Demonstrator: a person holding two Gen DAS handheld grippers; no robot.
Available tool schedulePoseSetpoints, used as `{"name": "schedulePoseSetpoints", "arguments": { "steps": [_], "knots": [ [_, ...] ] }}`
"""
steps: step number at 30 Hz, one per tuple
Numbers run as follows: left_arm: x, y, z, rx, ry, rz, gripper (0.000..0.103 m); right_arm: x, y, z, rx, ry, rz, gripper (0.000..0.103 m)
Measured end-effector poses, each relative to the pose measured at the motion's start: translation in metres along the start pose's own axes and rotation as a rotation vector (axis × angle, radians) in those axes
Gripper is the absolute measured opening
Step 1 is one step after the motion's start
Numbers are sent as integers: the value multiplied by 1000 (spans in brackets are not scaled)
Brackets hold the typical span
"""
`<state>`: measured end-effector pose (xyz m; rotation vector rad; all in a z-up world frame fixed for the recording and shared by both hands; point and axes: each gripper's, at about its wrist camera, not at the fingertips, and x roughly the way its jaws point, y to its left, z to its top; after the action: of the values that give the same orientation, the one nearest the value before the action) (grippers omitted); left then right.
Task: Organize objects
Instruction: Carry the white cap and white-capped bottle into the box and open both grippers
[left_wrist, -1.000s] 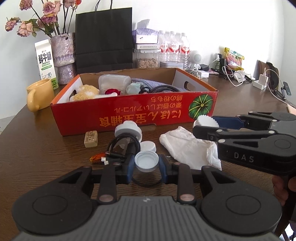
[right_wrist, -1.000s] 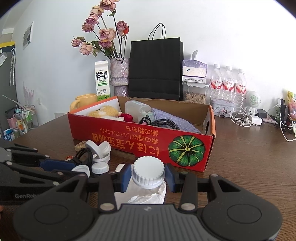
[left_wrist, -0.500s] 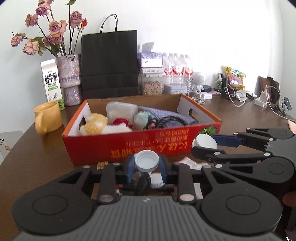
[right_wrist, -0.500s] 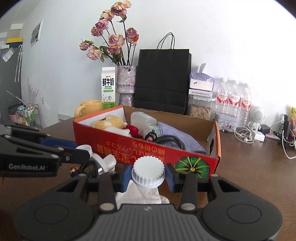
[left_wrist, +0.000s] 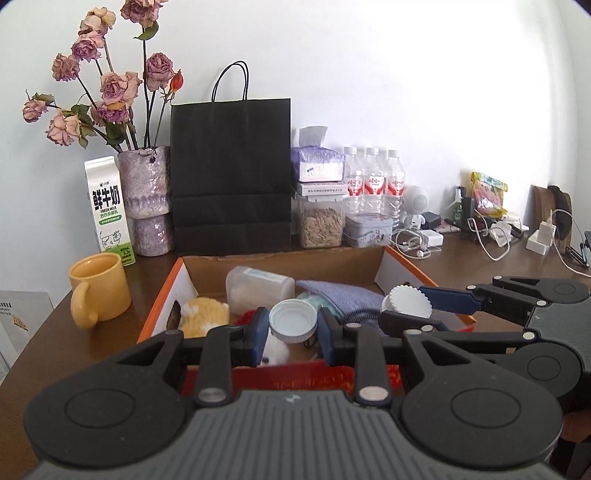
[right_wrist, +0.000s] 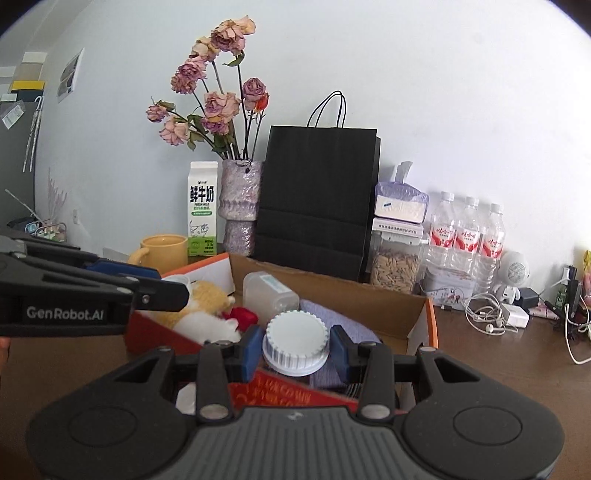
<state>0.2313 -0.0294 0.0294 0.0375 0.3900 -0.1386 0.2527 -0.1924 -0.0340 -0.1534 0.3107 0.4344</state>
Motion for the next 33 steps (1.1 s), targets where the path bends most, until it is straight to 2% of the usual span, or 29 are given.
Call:
{"name": "schedulePoseSetpoints", "arguments": {
  "steps": [16,24,25,26,27,28,29,30,33],
  "knots": [
    [96,11,29,-64,21,31,29,91,-35,18,79,31,-48,39],
    [113,17,27,-54,35,52,30,105,-43,11,89,64,-49,39],
    [113,18,26,-53,29,58,36,106,-44,9,89,70,-51,39],
    [112,18,25,-53,26,63,45,105,-44,8,89,71,-51,46],
    [111,18,25,-52,24,72,68,103,-44,7,89,72,-50,54],
    [108,19,24,-55,10,85,87,100,-44,6,88,67,-51,76],
    [106,20,25,-56,-3,97,95,97,-43,6,85,55,-60,95],
    [103,20,25,-55,-16,109,103,93,-42,6,80,38,-70,99],
    [101,20,26,-56,-20,119,103,88,-42,7,82,19,-78,103]
  ]
}}
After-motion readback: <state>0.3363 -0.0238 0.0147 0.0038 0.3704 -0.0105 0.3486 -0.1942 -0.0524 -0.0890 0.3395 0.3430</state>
